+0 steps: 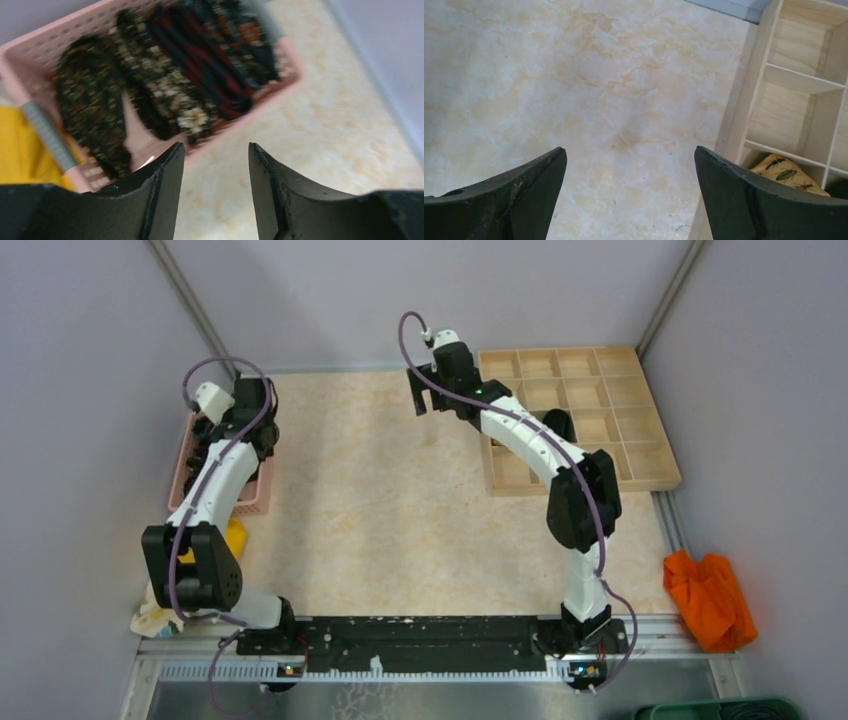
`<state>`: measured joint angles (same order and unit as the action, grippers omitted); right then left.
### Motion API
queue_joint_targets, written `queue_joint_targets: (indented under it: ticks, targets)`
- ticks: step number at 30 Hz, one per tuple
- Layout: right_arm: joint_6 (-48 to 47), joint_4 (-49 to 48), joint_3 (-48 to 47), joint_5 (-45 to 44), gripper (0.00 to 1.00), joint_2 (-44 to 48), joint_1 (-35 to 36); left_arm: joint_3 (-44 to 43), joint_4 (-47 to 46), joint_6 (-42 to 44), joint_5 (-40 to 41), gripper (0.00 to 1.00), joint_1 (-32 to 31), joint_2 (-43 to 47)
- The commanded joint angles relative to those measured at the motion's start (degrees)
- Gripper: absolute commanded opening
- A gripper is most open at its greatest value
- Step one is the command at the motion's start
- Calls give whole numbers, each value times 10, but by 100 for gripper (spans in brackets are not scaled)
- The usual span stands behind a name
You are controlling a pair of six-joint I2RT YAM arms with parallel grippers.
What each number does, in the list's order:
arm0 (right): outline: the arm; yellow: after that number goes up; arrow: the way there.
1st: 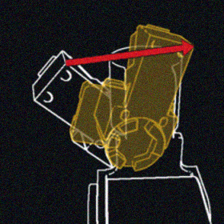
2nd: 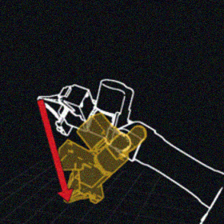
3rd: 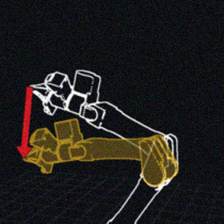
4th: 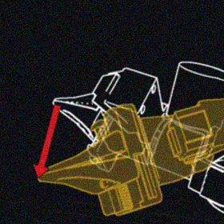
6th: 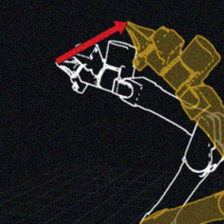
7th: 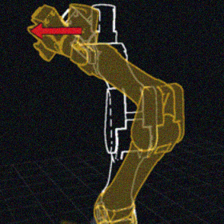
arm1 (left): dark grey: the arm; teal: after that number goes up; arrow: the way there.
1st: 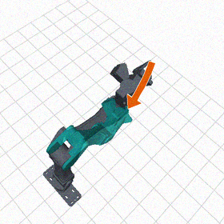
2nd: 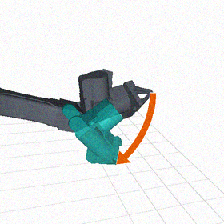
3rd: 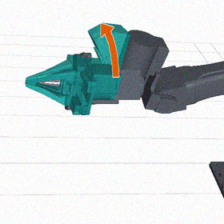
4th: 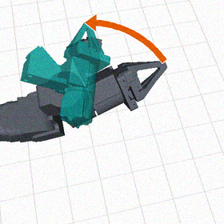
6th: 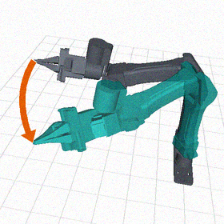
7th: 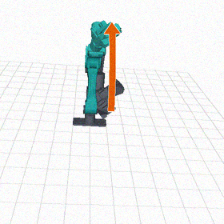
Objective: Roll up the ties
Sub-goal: Pick up the tie from the bin.
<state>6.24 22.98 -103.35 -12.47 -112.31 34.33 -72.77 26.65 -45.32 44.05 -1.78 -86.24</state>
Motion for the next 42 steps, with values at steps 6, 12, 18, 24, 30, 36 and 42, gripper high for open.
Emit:
queue_joint_targets:
  ticks: [6,12,18,24,30,36,42]
  targets:
    - [66,-17,-23,148,97,-53,-43,74,20,-80,-56,56,139,-6]
    - [75,-21,-26,156,96,-67,-44,54,1,-48,-88,55,201,-72]
    - [82,-22,-25,155,96,-70,-48,32,-15,-28,-118,55,221,-151]
    - [85,-33,-15,159,96,-71,-50,17,-50,-9,-146,55,224,-194]
    - [86,-40,-6,160,95,-76,-56,-13,-50,11,-184,12,223,-245]
    - [87,-52,7,160,94,-71,-62,8,-60,21,-233,0,224,-220]
    - [103,-72,25,178,93,-61,-71,92,-98,31,-301,0,215,-78]
